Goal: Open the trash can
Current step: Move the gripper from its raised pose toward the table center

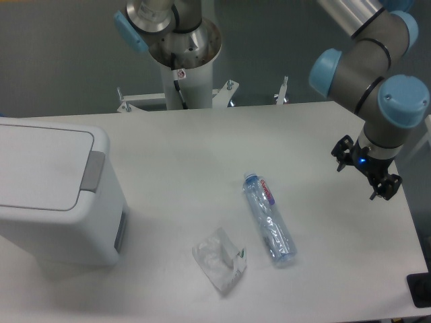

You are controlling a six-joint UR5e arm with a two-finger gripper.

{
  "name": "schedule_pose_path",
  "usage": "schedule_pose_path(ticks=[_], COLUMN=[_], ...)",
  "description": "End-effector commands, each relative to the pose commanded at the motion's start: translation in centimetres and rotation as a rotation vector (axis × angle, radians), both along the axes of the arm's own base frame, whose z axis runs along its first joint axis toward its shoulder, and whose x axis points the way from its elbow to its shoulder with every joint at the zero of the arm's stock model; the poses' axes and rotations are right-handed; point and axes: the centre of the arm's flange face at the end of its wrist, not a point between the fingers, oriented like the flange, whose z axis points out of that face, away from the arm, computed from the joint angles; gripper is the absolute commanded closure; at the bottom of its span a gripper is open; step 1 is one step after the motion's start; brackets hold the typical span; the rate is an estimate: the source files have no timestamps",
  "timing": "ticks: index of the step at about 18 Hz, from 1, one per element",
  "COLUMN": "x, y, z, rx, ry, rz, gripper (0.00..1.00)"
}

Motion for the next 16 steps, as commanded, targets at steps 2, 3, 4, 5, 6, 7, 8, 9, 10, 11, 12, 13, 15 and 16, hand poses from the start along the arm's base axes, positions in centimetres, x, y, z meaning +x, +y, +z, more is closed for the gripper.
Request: schedule_pose_path(ticks=[2,3,4,5,6,7,8,9,10,11,12,13,15,16], x=[0.0,0.1,0.0,-0.2,-0.2,-0.3,-0.2,0.0,-0.1,0.0,0.2,0.4,1.9,2.2], y=[-0.1,-0.1,-0.4,-0.9,-1.2,-2.2,-2.5,-2.6,-3.8,-5.1,-6.4,-8.3,-8.8,-8.3], z=[0.0,0.0,0.5,0.8,0.3,-0.2,-0.3,-0.1,-0.1,0.0,0.7,0.9,-0.4,-0.2], rx=[-0.009,-0.004,0.007,0.023,0.042,0.05,0.071,0.091,0.102,0.127,0.172,0.229,0.291,0.3], ry=[0.003,0.0,0.002,-0.002,-0.018,-0.032,-0.043,-0.05,-0.057,-0.068,-0.076,-0.094,-0.139,-0.133], rz=[-0.001,-0.006,0.0,0.009,0.016,0.032,0.037,0.041,0.059,0.079,0.101,0.135,0.147,0.154], gripper=[0.0,0.0,0.0,0.0,0.0,0.0,0.0,0.0,0.0,0.0,0.0,0.0,0.0,0.0])
